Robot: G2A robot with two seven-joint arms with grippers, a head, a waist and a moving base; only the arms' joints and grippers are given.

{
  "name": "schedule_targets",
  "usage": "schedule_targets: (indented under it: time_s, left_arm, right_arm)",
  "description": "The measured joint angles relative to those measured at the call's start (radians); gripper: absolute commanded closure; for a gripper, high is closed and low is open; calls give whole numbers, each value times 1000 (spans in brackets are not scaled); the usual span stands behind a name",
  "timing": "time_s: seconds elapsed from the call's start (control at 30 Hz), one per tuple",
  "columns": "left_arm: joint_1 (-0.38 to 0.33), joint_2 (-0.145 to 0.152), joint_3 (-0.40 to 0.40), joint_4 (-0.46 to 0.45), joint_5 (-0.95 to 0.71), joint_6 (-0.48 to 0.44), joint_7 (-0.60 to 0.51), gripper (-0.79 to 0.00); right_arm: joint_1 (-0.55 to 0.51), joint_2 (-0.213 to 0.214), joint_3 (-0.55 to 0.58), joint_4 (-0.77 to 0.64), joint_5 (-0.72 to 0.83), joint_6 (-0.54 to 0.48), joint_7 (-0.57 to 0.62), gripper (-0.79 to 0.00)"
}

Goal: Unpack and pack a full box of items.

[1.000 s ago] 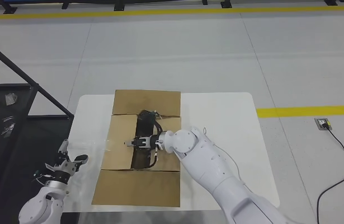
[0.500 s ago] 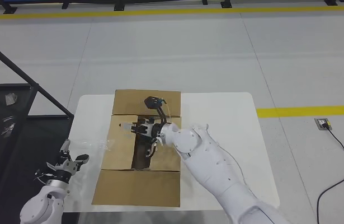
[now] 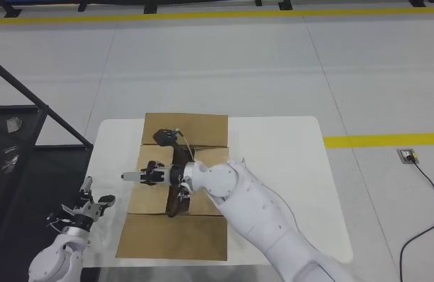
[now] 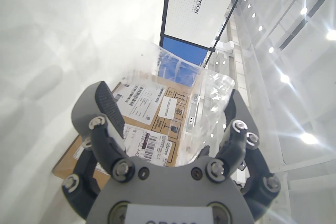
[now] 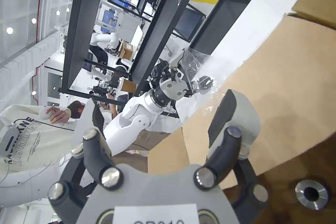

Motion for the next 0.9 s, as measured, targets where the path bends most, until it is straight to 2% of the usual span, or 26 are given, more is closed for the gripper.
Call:
schedule_targets:
  time_s: [0.23, 0.57, 0.7, 0.9]
  left_arm:
    - [-5, 2, -26, 12, -16, 8, 4, -785]
    - [-11, 2, -29, 20, -11, 7, 2, -785]
    - [-14, -1, -15, 16, -5, 7, 2, -785]
    - [-11, -2, -7, 5, 13, 7, 4, -785]
  right_arm:
    - [85, -74, -64, 184, 96, -44, 1, -785]
    - [85, -75, -65, 186, 97, -42, 2, -785]
    - [44, -74, -49, 160, 126, -25, -32, -785]
    - [45, -95, -40, 205, 198, 1, -27, -785]
